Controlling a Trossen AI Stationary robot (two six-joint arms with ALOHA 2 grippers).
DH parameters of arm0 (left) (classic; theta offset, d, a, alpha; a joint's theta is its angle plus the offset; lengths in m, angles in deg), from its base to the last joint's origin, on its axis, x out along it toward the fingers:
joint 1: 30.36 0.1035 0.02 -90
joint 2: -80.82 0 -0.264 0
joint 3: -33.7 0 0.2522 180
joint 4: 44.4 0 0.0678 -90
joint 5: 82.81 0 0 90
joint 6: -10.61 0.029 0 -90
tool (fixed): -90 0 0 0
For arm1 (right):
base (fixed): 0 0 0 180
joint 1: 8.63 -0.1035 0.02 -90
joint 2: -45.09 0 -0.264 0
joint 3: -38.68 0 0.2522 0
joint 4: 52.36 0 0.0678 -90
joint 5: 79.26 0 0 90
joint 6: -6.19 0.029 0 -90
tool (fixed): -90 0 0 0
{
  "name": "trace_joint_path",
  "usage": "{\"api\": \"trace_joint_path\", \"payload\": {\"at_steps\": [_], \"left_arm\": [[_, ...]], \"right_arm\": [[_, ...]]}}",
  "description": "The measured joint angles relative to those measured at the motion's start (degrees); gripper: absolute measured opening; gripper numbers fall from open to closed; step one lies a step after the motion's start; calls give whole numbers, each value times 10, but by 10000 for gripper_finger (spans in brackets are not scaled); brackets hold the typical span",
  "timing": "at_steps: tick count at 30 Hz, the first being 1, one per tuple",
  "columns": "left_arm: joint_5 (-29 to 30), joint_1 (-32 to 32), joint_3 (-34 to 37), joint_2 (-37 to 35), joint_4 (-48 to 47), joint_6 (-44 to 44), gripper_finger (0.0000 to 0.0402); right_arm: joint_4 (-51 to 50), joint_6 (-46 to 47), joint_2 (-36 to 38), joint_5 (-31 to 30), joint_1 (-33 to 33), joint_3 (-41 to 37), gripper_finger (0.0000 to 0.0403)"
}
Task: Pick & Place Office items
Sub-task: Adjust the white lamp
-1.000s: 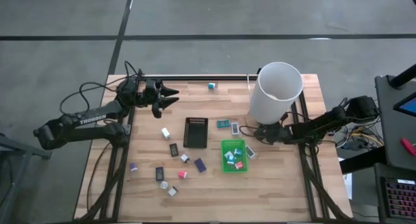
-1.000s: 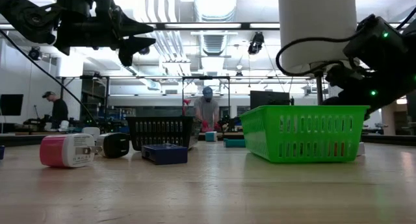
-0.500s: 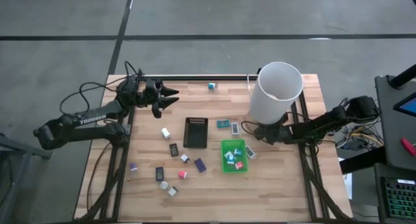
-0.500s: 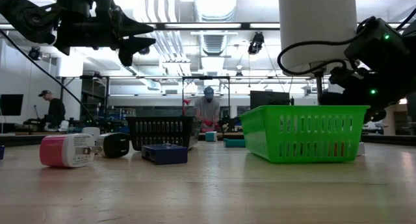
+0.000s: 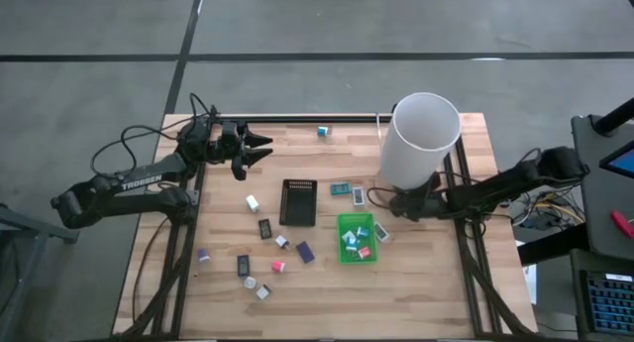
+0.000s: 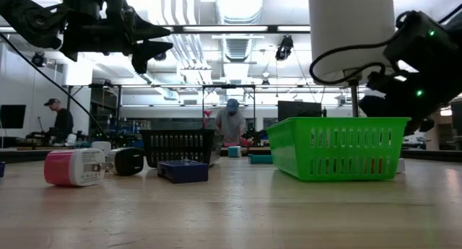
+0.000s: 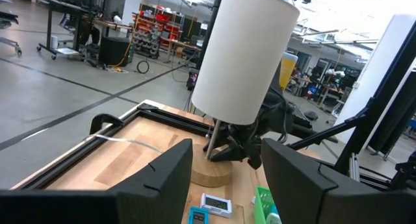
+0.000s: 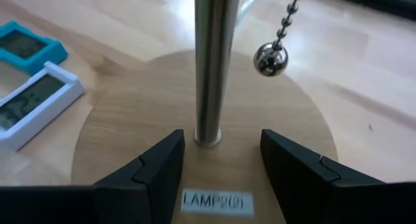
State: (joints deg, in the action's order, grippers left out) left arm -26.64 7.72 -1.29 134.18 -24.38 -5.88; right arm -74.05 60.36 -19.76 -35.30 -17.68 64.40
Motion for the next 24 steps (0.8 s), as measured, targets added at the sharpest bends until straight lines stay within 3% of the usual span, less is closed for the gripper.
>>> {"api": "trace_joint_path", "payload": {"at_steps": [4, 14, 24], "left_arm": [[0, 0, 0, 0, 0, 0, 190], [0, 0, 0, 0, 0, 0, 190], [0, 0, 0, 0, 0, 0, 190]], "right_arm": [[-73, 49, 19, 27, -4, 16, 203], [-86, 29, 23, 36, -10, 21, 203], [-65, 77, -11, -19, -40, 2, 203]]}}
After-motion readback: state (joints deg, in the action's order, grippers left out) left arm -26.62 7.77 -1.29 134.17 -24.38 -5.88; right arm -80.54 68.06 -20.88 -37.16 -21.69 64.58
